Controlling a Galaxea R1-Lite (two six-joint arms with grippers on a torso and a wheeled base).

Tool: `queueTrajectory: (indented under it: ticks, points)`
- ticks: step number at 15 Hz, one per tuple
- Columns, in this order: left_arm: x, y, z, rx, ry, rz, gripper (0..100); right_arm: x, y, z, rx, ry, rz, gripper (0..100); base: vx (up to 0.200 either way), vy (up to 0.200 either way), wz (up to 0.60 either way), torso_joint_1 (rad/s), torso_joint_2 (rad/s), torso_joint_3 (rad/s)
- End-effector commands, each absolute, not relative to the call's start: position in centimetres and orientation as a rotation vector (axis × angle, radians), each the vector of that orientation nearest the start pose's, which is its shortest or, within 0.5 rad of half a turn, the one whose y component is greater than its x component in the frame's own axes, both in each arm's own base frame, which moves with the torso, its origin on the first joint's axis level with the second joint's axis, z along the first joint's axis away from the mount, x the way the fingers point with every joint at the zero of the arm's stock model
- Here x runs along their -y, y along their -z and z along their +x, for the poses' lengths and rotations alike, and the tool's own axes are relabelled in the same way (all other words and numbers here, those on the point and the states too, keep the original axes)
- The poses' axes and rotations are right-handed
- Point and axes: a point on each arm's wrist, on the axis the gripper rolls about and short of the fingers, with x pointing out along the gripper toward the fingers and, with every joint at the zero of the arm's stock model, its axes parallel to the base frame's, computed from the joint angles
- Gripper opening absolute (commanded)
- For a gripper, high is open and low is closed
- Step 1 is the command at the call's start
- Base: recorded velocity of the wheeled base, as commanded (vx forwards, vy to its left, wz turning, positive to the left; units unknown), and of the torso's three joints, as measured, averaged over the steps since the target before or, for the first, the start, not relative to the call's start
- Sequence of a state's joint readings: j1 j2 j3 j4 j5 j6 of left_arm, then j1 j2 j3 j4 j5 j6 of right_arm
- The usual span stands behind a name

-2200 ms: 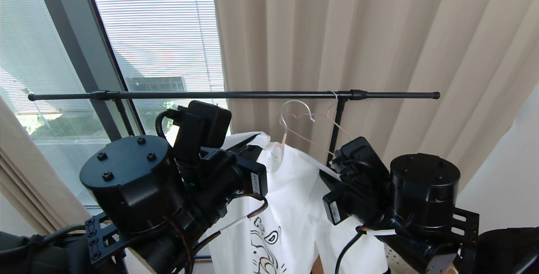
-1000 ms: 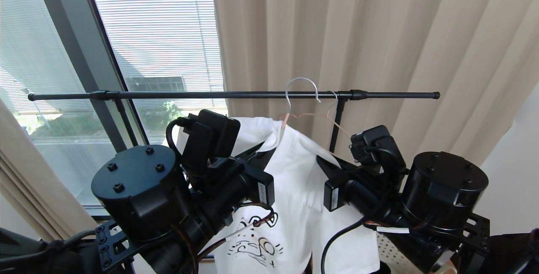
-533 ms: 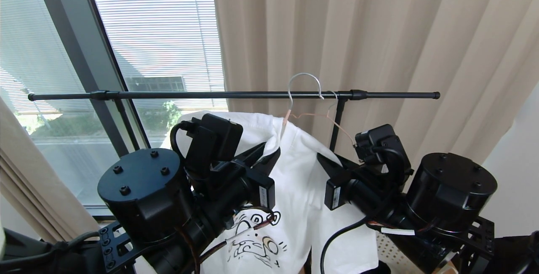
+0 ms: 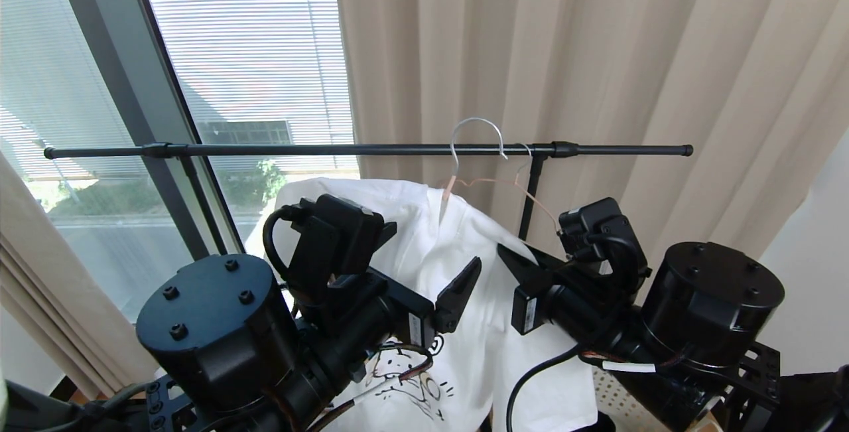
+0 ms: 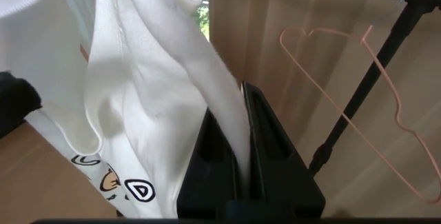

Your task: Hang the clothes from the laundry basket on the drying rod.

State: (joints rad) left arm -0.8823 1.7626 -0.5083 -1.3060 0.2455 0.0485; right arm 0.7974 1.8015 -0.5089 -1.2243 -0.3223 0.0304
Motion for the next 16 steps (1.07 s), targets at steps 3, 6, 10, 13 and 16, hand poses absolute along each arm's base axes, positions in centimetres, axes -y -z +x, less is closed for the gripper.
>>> queueTrajectory:
  ticks: [3, 6, 10, 13, 16]
  points:
    - [20.7, -16.0, 18.2, 0.072, 0.617, 0.001, 100, -18.7, -14.0, 21.8, -0.063, -0.473, -0.003, 0, 0.000, 0.000, 0.00, 0.000, 0.00, 0.000]
    - [20.1, -16.5, 18.3, 0.109, 0.598, -0.016, 100, -17.6, -14.1, 22.6, -0.060, -0.467, -0.002, 0, 0.000, 0.000, 0.00, 0.000, 0.00, 0.000]
    - [18.1, -17.2, 18.7, 0.129, 0.543, -0.025, 100, -15.7, -14.0, 24.0, -0.064, -0.484, 0.002, 0, 0.000, 0.000, 0.00, 0.000, 0.00, 0.000]
    - [13.7, -16.9, 19.3, 0.117, 0.542, 0.000, 100, -14.1, -13.7, 24.2, -0.073, -0.560, -0.015, 0, 0.000, 0.000, 0.00, 0.000, 0.00, 0.000]
    - [9.2, -16.0, 19.2, 0.087, 0.555, 0.030, 100, -12.5, -14.0, 24.8, -0.036, -0.565, -0.025, 0, 0.000, 0.000, 0.00, 0.000, 0.00, 0.000]
